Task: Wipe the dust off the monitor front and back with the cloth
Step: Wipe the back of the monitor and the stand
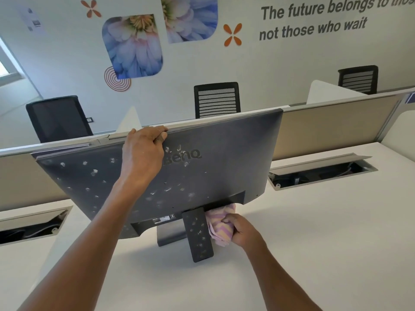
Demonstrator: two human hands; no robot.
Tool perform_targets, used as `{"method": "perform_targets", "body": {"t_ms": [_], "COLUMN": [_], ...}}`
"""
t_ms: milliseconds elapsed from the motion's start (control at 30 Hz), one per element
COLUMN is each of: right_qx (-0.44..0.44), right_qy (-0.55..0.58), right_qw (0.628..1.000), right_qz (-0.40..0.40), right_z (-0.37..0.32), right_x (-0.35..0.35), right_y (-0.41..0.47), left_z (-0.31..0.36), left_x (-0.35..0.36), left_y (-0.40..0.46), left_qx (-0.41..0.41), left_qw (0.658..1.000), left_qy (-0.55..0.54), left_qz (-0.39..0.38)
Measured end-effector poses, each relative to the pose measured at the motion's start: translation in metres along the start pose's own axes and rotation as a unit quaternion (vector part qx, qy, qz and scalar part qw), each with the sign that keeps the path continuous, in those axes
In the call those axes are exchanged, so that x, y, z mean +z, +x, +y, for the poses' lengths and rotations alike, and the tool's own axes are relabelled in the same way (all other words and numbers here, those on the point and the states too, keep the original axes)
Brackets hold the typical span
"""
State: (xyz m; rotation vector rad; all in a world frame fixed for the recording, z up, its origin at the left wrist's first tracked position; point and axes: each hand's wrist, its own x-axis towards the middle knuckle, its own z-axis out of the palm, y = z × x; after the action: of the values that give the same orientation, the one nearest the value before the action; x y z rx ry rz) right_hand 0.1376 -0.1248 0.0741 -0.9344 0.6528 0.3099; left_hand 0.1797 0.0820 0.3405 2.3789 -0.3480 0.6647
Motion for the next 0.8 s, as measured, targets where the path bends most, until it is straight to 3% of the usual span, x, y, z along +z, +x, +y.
{"method": "perform_targets", "body": {"t_ms": [67,300,433,567,667,800], "right_qx": [0.024,-0.048,-0.075,-0.131,-0.218,-0.344], "right_qy": [0.023,0.027,-0.006,-0.098,-0.187,-0.334], "right_qw": [0.999,0.998,0.995,0.986,0.957,0.861], "right_qz": [-0.006,-0.012,-0.058,-0.032,0.029,0.172], "right_z": [-0.002,0.012,0.009,-0.005,-0.019,-0.041], "right_x": [-0.007,-0.049,-0.050,-0.026,0.001,0.036], "right_y": [-0.015,-0.034,-0.067,-0.104,-0.126,-0.156], "left_z": [0.000,0.001,0.002,0.004,0.000,-0.010], "left_x": [0.000,-0.001,-0.009,-0.024,-0.034,-0.044], "left_y": [0.000,-0.001,0.001,0.005,0.008,0.007], "left_qx": [0.001,0.012,0.004,-0.010,-0.009,-0.011], "left_qw": [1.000,1.000,0.999,0.992,0.989,0.991], "left_qy": [-0.004,-0.009,0.008,-0.010,-0.009,0.009], "left_qz": [0.001,0.003,-0.048,-0.124,-0.149,-0.135]}}
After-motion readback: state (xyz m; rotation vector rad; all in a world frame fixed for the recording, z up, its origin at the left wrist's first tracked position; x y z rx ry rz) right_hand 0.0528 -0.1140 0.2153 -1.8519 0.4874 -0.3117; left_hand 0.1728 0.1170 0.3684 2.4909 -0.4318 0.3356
